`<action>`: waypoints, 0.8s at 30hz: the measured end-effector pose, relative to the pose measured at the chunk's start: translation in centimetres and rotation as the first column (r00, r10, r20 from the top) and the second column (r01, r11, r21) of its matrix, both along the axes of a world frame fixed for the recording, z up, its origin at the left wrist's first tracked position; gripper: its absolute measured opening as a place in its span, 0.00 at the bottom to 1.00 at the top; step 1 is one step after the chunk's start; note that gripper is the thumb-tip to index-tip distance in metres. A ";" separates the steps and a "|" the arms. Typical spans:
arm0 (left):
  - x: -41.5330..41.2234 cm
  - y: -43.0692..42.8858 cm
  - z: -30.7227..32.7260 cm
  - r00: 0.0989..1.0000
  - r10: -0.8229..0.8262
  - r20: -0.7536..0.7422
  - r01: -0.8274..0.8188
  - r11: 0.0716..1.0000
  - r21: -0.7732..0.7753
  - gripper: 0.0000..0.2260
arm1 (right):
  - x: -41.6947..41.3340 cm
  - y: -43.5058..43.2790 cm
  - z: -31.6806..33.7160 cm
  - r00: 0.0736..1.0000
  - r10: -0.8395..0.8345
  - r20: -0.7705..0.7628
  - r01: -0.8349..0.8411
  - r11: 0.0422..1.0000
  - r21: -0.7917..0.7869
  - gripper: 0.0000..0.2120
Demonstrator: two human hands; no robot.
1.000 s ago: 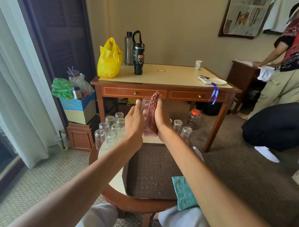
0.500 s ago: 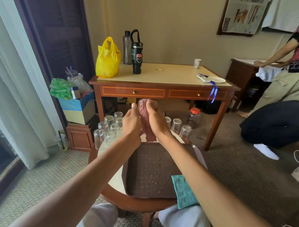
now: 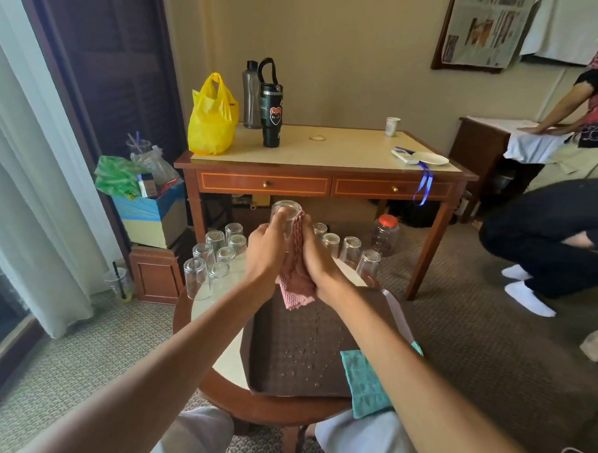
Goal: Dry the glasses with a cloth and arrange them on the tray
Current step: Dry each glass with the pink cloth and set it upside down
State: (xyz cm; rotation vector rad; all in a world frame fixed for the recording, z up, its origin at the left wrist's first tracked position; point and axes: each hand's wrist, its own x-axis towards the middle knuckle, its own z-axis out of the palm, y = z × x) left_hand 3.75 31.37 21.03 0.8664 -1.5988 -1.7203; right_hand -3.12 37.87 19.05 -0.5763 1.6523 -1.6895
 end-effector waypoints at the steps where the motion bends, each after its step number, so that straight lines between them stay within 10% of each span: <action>1: 0.1 -0.2 0.0 1.000 -0.024 0.016 0.023 0.999 0.025 0.25 | 0.0 0.0 -0.5 1.000 0.026 -0.016 -0.026 1.000 0.012 0.36; 7: 0.5 -1.9 0.0 0.993 -0.088 0.083 0.082 0.994 0.075 0.16 | 0.2 1.2 -3.1 0.939 0.206 0.276 -0.200 0.979 -0.050 0.43; 17: 1.4 -3.7 2.2 0.984 -0.140 -0.114 0.168 0.939 0.299 0.11 | 0.3 2.4 -5.7 0.754 0.185 0.631 0.098 0.917 -0.386 0.39; 24: 2.9 -4.8 3.3 0.830 -0.402 0.386 0.471 0.876 -0.101 0.10 | 0.8 2.0 -5.9 0.766 0.172 0.619 0.123 0.906 -0.405 0.43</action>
